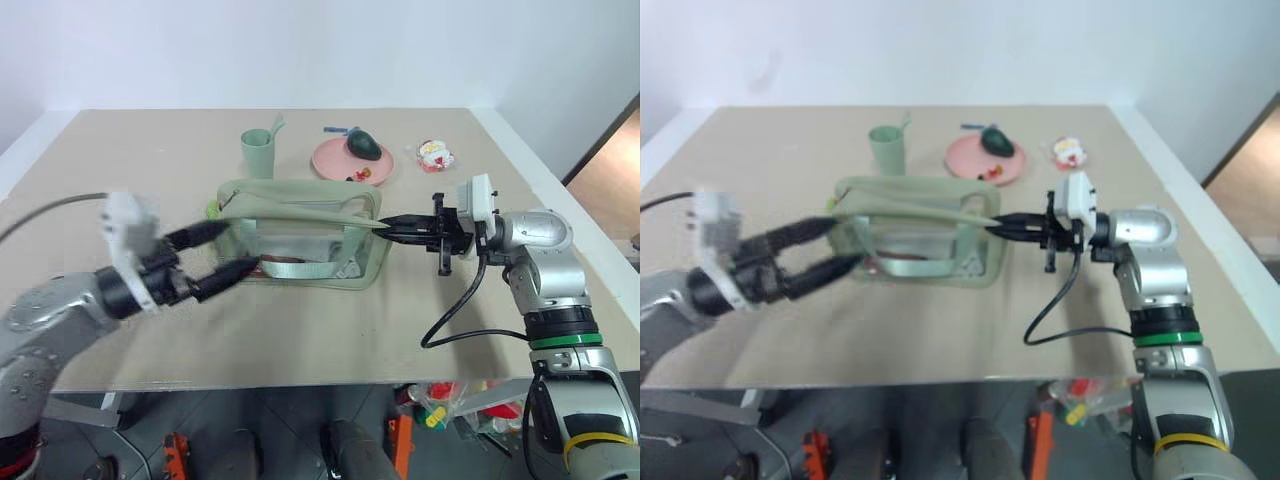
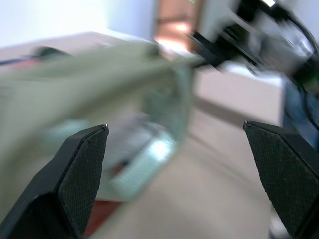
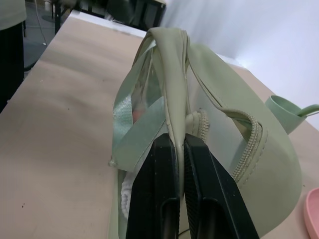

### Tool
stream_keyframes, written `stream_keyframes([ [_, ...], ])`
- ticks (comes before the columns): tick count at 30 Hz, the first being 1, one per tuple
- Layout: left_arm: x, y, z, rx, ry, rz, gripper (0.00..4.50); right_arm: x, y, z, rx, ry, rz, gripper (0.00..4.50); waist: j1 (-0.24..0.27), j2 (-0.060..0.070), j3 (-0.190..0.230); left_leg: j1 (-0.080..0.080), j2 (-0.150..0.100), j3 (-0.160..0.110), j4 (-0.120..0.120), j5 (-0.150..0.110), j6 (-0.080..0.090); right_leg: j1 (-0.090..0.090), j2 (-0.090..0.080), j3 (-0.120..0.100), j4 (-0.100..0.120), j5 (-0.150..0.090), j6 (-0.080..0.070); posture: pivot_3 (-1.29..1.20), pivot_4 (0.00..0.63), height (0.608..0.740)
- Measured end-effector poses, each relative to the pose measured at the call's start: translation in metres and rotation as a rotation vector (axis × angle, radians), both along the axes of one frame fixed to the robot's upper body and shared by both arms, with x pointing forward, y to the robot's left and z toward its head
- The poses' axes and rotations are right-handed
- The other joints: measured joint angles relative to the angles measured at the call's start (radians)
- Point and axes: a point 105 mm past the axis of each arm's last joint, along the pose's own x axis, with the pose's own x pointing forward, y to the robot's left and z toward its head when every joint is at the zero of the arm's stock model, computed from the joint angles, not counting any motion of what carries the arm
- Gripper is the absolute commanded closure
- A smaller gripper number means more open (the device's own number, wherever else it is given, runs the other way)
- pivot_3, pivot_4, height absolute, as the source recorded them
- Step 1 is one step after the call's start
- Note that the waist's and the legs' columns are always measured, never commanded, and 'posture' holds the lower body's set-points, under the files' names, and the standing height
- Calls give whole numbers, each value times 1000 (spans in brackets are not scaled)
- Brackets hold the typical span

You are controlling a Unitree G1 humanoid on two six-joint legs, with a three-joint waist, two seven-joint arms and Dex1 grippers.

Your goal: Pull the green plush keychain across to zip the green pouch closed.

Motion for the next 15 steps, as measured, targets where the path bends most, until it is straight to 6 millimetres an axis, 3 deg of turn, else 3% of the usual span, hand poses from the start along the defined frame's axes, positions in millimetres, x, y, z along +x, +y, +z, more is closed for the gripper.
stream_keyframes([
  [2,4,22,0,-46,37,104,0,1,0,0,0,-1,-10,4485,0,0,0,0,0,0,0,0,0,0,0,0,0,0,0,0,150,740],
  [3,11,38,-6,-65,82,186,0,2,0,0,-4,4,-20,4485,0,0,0,0,0,0,0,0,0,0,0,0,0,-1,-2,0,150,740],
  [7,28,65,-37,-85,224,339,0,3,3,6,8,34,-37,4485,1,0,0,0,-1,1,0,0,0,0,0,0,0,-2,-4,0,150,740],
  [10,37,67,-52,-110,274,371,0,-1,8,13,17,68,-37,4485,1,0,0,-1,-1,0,0,0,-1,0,0,0,0,-2,-4,0,150,740],
  [15,55,70,-51,-126,233,409,0,-11,21,20,19,69,-14,4485,4,0,0,-1,-1,0,-1,0,-1,-1,0,0,0,0,-1,0,150,740],
])
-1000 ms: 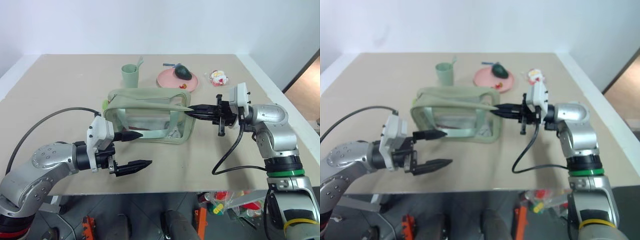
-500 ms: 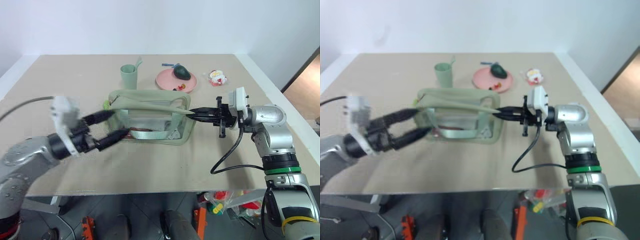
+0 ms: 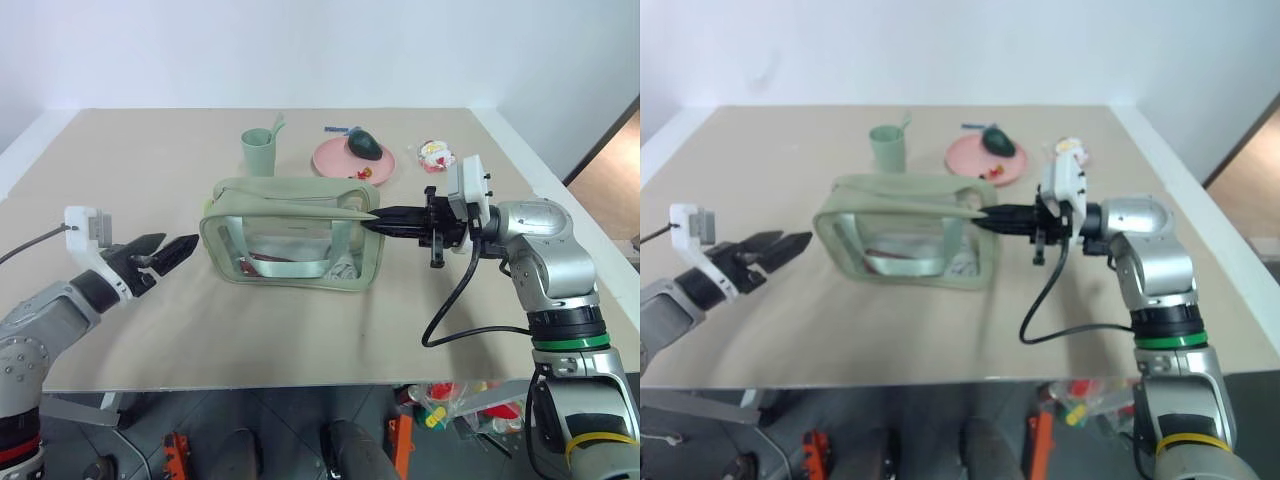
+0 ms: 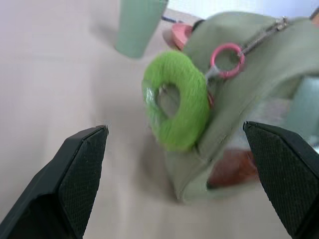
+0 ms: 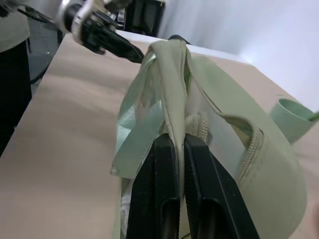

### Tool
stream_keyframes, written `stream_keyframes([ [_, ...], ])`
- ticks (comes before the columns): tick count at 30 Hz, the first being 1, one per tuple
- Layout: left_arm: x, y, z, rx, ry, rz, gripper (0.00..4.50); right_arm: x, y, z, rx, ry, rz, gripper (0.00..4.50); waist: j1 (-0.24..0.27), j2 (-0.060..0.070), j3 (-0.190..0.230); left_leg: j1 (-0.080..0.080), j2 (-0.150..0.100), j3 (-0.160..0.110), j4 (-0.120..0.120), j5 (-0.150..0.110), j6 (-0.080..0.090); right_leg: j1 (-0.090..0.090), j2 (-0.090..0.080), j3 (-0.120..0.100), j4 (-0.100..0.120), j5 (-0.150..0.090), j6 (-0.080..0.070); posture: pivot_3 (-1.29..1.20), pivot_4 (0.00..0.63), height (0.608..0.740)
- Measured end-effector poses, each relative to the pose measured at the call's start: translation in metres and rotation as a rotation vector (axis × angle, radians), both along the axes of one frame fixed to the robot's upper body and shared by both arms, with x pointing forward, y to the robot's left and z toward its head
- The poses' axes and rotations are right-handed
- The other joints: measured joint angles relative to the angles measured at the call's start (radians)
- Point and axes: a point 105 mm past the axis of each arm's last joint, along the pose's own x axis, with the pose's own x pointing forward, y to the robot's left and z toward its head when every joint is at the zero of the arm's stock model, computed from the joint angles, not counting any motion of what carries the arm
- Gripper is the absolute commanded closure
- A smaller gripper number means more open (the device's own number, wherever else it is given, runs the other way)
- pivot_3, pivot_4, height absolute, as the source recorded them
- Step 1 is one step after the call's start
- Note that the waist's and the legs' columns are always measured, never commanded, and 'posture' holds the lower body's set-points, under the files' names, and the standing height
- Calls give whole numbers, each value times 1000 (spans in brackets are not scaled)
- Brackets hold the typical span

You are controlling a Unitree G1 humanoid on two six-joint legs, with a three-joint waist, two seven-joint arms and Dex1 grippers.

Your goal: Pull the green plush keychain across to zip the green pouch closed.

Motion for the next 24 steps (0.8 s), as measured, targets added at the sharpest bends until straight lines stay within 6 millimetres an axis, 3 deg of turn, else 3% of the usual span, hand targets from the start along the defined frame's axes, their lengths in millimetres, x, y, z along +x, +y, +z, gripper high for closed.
stream_keyframes([
  [4,18,4,-7,-90,9,8,0,-2,-5,-8,2,15,-28,4485,2,0,0,0,0,0,0,0,0,0,0,0,0,0,0,0,150,740],
  [15,32,0,-18,-231,41,-108,0,-5,-9,-14,-7,17,-42,4485,0,0,0,0,0,0,0,0,0,0,0,0,0,1,1,0,150,740],
  [24,43,-19,-23,-351,76,-234,0,-8,-16,-20,-35,6,-40,4485,4,0,0,-2,0,0,0,0,0,0,0,0,0,1,2,0,150,740],
])
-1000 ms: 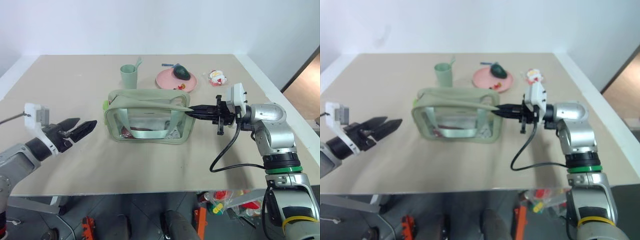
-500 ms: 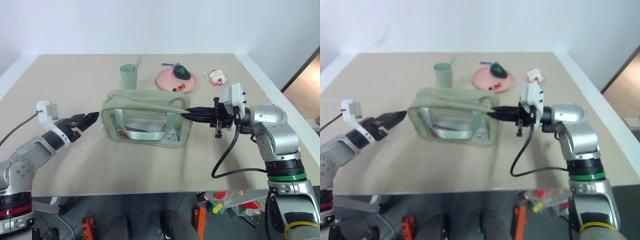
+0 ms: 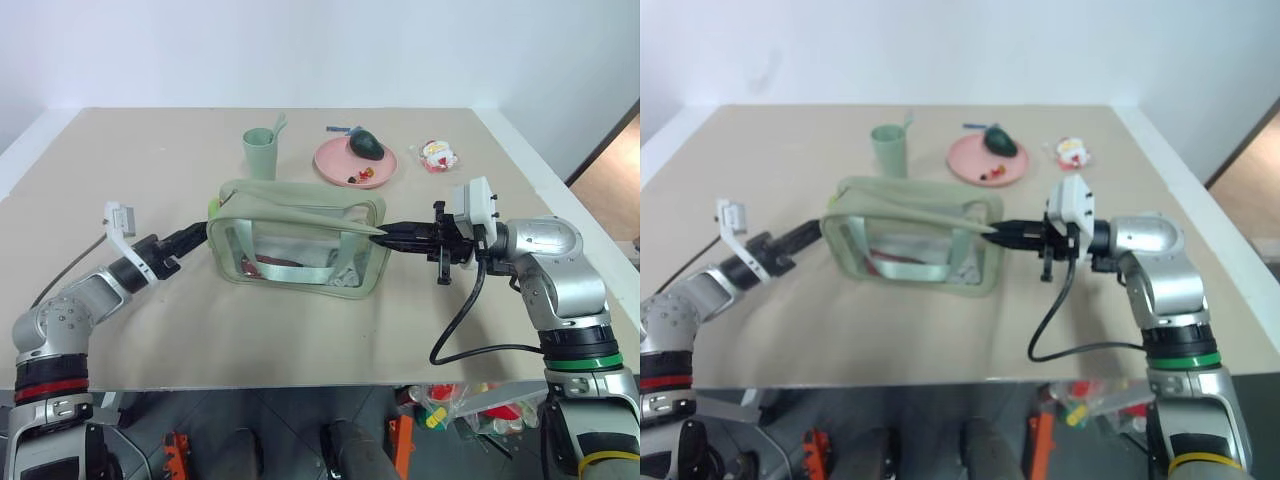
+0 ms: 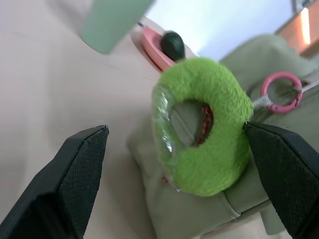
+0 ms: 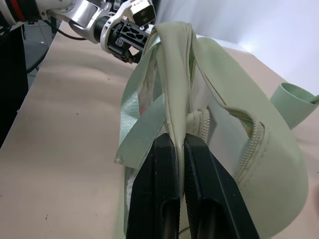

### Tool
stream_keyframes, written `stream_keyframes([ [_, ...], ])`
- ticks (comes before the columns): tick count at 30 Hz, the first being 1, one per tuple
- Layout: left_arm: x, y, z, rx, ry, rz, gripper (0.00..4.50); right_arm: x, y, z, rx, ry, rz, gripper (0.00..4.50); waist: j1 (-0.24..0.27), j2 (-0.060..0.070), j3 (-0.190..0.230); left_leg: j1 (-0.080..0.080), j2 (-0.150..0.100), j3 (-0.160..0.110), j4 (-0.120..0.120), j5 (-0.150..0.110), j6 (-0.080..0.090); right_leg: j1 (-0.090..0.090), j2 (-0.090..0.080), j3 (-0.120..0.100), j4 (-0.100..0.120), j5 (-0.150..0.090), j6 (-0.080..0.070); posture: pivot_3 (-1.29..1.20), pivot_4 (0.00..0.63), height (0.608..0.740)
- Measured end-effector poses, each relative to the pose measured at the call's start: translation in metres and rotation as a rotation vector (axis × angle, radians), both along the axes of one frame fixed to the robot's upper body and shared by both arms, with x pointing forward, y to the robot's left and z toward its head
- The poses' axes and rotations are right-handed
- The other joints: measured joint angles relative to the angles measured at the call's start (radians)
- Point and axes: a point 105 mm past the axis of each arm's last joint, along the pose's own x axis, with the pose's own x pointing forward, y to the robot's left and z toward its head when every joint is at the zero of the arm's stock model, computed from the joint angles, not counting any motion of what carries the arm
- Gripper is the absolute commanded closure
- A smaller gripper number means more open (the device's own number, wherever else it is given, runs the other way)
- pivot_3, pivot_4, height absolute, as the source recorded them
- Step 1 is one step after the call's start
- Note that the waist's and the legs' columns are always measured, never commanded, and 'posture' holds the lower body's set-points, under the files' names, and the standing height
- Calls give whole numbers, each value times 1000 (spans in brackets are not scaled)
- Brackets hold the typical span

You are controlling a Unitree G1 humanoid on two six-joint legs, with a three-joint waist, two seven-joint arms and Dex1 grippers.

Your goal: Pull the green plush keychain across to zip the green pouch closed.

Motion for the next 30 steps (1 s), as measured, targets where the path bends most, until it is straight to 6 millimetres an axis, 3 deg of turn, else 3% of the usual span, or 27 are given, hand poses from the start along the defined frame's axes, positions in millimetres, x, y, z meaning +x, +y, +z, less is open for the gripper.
stream_keyframes([
  [4,2,-7,-2,-67,17,-35,0,-1,-3,-4,-5,8,-7,4485,0,0,0,0,0,0,0,0,0,0,0,0,0,0,0,0,150,740],
  [10,7,-15,3,-187,20,-66,1732,-1,-3,-4,-9,5,-8,4500,1,0,0,0,0,0,2,0,0,1,0,0,0,1,1,0,150,740],
  [15,5,-14,11,-252,-1,-76,3591,-2,-4,-4,-15,-1,-2,4500,1,0,0,-1,0,-1,1,0,0,0,0,0,0,1,1,0,150,740],
  [18,-1,-13,22,-266,-33,-96,4444,-2,-4,-4,-21,-3,1,4500,1,0,0,-1,0,-1,1,0,0,0,0,0,0,1,1,0,150,740],
  [22,-14,-19,42,-222,-89,-142,4444,-3,-5,-4,-27,-8,2,4500,1,-1,0,-2,-1,-1,2,0,0,0,-1,0,0,1,1,0,150,740],
  [27,-28,-32,84,-125,-231,-189,4444,-2,-7,-4,-31,-6,-3,4500,2,-1,0,-2,-1,-1,2,0,0,0,-1,0,0,1,2,0,150,740],
  [30,-30,-50,111,-57,-319,-220,4444,-1,-9,-5,-33,-6,-8,4500,2,-1,0,-2,-2,-1,3,0,0,1,-1,0,0,1,2,0,150,740],
])
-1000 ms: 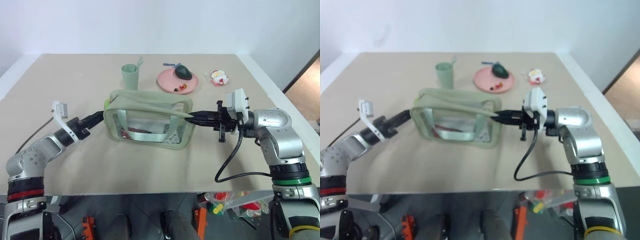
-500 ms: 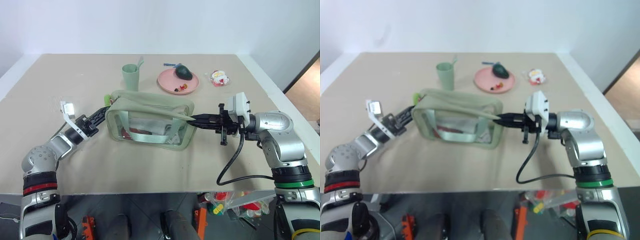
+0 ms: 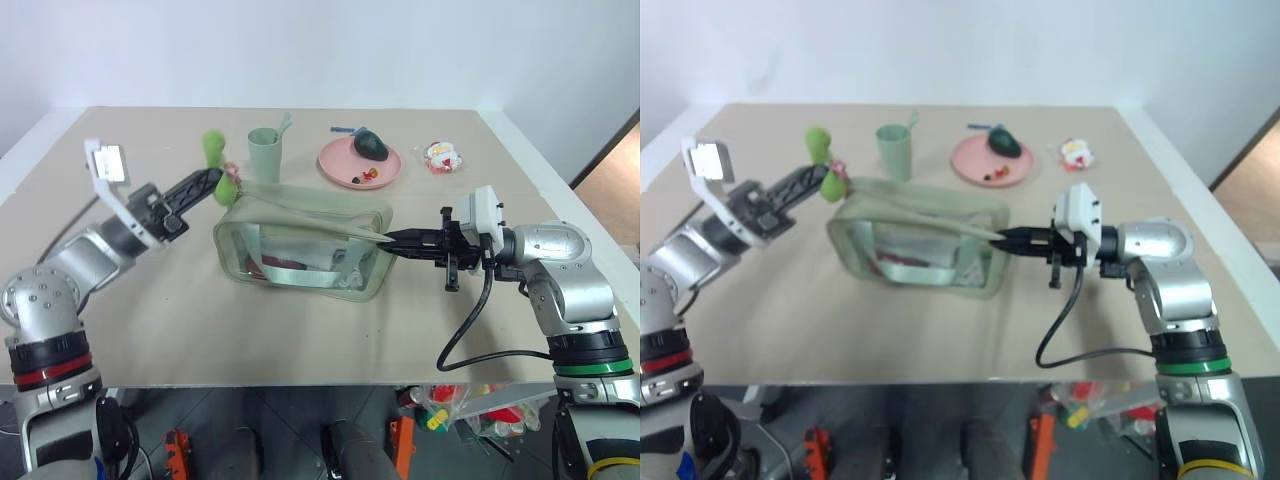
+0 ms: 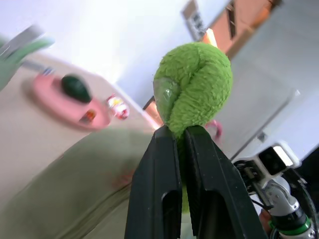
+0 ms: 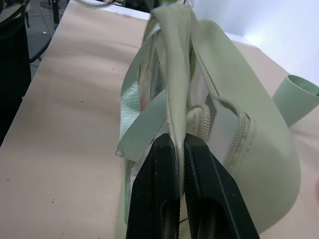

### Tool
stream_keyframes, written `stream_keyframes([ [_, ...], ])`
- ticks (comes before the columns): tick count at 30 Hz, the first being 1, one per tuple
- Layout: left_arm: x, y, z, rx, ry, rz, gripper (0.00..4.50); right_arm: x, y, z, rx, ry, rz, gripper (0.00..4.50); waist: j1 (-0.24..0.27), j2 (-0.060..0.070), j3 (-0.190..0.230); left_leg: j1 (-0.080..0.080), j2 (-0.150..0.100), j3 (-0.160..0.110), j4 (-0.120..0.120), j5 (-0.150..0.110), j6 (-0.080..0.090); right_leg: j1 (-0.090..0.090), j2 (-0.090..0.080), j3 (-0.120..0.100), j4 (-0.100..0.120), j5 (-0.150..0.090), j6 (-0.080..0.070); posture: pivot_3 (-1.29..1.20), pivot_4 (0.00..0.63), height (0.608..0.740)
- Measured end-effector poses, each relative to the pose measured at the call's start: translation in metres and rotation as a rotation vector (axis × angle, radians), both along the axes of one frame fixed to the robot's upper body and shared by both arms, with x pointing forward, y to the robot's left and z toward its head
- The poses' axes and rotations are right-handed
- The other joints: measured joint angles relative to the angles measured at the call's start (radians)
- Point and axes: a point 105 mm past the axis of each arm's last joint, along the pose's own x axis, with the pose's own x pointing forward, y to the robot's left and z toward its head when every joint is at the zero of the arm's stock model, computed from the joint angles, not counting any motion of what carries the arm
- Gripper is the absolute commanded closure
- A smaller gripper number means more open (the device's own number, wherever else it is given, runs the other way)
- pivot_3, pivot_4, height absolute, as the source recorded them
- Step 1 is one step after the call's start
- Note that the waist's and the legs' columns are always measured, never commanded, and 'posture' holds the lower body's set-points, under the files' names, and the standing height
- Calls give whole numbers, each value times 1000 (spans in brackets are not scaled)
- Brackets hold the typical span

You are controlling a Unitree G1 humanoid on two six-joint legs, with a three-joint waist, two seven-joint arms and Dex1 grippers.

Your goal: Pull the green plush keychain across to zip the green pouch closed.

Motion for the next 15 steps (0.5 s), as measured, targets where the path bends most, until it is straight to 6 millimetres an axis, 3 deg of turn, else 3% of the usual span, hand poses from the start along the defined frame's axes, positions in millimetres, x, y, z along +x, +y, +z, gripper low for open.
stream_keyframes([
  [6,5,-39,13,133,-63,-46,4444,2,-4,-2,0,5,-13,4500,-1,0,0,1,0,0,0,0,0,0,0,1,0,0,0,0,150,740],
  [10,9,-61,1,243,-76,-87,4444,2,-3,-1,-1,-1,-11,4500,-1,0,0,1,0,0,-1,0,0,0,1,1,0,0,0,0,150,740],
  [15,11,-68,-18,412,-99,-103,4444,2,-2,-1,-1,-11,-9,4500,0,0,0,1,0,0,-1,0,0,0,0,1,0,0,0,0,150,740],
])
